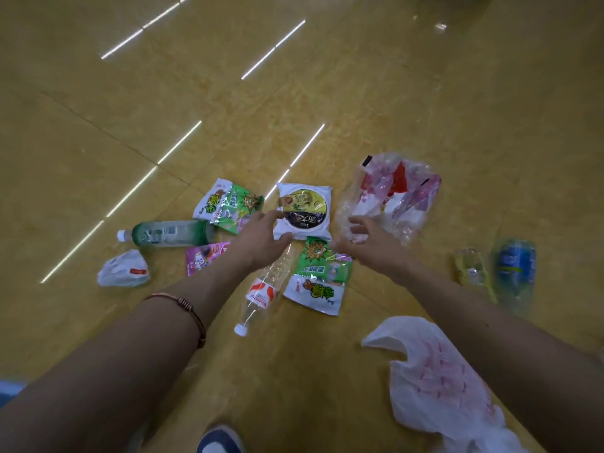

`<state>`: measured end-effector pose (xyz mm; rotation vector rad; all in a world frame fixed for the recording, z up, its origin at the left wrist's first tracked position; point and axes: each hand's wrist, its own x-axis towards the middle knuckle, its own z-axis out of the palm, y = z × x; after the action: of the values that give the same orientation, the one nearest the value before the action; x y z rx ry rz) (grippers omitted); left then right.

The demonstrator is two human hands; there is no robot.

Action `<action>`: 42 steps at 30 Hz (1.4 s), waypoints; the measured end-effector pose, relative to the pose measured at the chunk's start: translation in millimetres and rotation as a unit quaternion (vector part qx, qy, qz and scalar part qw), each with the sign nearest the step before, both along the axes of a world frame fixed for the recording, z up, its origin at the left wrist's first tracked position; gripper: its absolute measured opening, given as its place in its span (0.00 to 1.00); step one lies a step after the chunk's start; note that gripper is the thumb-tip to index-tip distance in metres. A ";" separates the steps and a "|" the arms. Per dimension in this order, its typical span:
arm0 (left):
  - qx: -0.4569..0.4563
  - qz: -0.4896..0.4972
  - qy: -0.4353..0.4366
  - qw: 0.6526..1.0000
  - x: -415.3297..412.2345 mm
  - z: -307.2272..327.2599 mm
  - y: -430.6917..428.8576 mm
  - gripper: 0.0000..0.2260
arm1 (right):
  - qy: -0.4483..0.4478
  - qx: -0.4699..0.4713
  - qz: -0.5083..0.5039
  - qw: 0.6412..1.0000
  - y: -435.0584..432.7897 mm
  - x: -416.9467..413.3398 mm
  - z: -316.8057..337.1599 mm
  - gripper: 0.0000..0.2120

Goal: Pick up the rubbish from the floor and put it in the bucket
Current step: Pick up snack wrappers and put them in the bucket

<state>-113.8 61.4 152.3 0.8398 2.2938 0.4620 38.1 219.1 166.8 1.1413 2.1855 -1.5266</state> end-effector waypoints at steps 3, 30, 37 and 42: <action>-0.051 -0.005 -0.014 0.999 -7.4 -48.1 2.6 0.27 | -0.011 0.035 0.060 0.998 2.4 -10.2 -51.9 0.40; -0.198 -0.047 -0.027 0.979 12.7 -163.5 -11.1 0.47 | -0.204 0.278 0.248 0.905 -25.3 -16.9 -189.1 0.50; -0.177 -0.038 -0.018 0.983 14.6 -169.2 -17.5 0.46 | -0.194 0.170 0.185 0.948 -25.7 -15.6 -184.9 0.49; -0.125 -0.037 -0.010 0.991 15.0 -162.7 -22.6 0.44 | -0.220 0.196 0.196 0.935 -28.0 -15.2 -177.2 0.49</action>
<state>-98.8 38.9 -10.4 0.7886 2.2352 0.1449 22.9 191.1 -10.4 0.9474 2.2585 -0.6176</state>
